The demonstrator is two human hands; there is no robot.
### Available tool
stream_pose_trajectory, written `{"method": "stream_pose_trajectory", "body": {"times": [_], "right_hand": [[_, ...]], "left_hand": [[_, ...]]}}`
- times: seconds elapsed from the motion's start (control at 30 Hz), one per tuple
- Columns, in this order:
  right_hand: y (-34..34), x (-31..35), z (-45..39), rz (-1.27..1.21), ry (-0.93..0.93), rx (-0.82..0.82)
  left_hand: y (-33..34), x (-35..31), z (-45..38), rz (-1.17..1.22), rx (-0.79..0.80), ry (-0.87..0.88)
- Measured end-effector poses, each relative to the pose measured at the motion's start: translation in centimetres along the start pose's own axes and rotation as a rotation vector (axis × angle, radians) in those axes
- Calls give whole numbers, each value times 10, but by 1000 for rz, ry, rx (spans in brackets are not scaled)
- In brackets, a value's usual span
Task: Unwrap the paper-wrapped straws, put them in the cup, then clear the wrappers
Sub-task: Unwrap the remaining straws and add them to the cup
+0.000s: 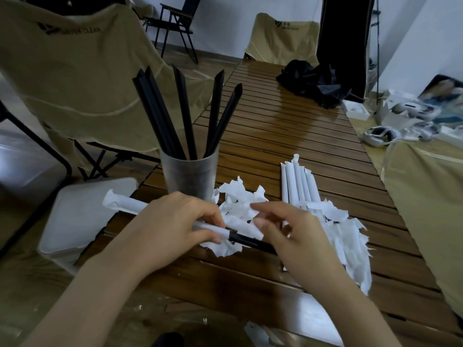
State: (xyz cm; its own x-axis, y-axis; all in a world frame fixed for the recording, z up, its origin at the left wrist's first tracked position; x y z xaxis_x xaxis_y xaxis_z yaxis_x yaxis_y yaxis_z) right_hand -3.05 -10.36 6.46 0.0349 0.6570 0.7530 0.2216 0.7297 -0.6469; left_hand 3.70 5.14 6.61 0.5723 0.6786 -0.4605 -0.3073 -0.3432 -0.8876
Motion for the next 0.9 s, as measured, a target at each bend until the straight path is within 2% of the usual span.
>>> {"method": "stream_pose_trajectory", "body": {"times": [0.07,0.13,0.33,0.57,0.7,0.9], "right_hand": [[11,9,1,68,-60,111],[17,12,1,141,-108,141],[-6,-3,-1,139,-62,35],[13,19,3,207,-206,130],[16,23,3,228,-258,116],[-2,17,2,221,-279,-9]], "left_hand": [[0,-5,-1,38,-13,18],[2,-8,-2,47,-13,24],[-5,1,0,-3,-51,4],[8,-11,-2,34,6,25],[18,-20,-4,29,45,42],[4,-18,-3,-49,-107,47]]}}
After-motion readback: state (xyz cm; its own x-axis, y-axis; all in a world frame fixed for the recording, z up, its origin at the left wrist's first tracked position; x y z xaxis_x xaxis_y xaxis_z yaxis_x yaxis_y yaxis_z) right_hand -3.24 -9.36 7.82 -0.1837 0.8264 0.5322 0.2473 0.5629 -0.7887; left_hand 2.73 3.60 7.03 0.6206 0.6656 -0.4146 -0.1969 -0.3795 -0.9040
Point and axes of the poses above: each hand's wrist, its own z-axis away from the middle knuckle, its own y-axis out of the palm, x = y × z, the point moved 8 cm from there along -z, towards the middle knuckle, and after that the axes turned 4 degrees about -y, right-handed, at the moved point
